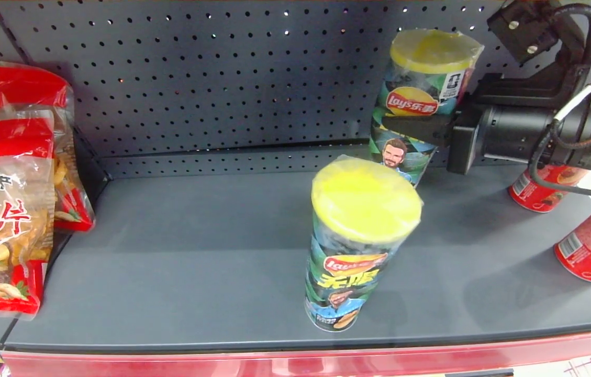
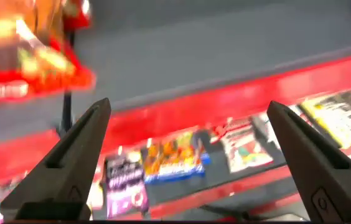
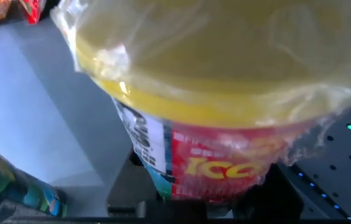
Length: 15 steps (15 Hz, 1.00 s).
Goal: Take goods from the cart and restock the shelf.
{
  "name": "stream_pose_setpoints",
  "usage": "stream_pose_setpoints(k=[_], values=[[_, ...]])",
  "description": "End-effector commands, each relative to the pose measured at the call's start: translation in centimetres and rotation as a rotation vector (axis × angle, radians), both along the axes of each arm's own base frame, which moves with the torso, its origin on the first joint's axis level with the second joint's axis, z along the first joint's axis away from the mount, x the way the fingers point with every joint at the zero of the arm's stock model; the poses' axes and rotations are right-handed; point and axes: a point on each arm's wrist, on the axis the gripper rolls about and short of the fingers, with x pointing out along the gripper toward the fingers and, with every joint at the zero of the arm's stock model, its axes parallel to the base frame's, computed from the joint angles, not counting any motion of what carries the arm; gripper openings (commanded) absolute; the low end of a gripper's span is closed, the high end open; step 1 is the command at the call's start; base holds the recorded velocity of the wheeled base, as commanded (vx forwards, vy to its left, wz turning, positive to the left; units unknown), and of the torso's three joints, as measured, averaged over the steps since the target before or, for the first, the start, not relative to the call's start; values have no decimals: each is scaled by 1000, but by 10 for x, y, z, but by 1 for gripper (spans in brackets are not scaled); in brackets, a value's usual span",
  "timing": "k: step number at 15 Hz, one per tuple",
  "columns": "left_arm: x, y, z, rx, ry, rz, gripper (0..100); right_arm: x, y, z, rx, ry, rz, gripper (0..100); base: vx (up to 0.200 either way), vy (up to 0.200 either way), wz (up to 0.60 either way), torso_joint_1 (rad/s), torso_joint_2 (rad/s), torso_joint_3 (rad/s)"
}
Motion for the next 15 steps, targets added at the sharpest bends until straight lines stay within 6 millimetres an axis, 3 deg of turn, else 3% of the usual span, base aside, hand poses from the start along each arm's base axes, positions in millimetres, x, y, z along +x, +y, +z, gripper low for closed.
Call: stream_pose_setpoints(k=[1,2,4,5,8,10,13,15], values=[[16,4,29,-5,4,-152,100,-2,-2,4,8,-9,-5,0,0,0,0,0,0,0],[15,4,22,-7,10,-186,100,-2,-2,4,10,-12,-5,0,0,0,0,0,0,0],[0,4,-13,-11,-42,-243,100,-2,-3,5,12,-12,-6,0,0,0,0,0,0,0],[2,5,-18,-13,-32,-202,100,-2,-4,5,11,-11,-9,0,0,0,0,0,0,0],[4,12,-26,-25,60,166,100,-4,-8,6,15,-13,-20,0,0,0,0,0,0,0],[4,15,-30,-90,95,282,100,-4,-9,6,16,-12,-23,0,0,0,0,0,0,0],[4,15,-30,-116,98,287,100,-3,-8,3,12,-1,-24,0,0,0,0,0,0,0],[4,15,-30,-123,98,289,100,1,-10,-10,-3,42,-38,0,0,0,0,0,0,0]])
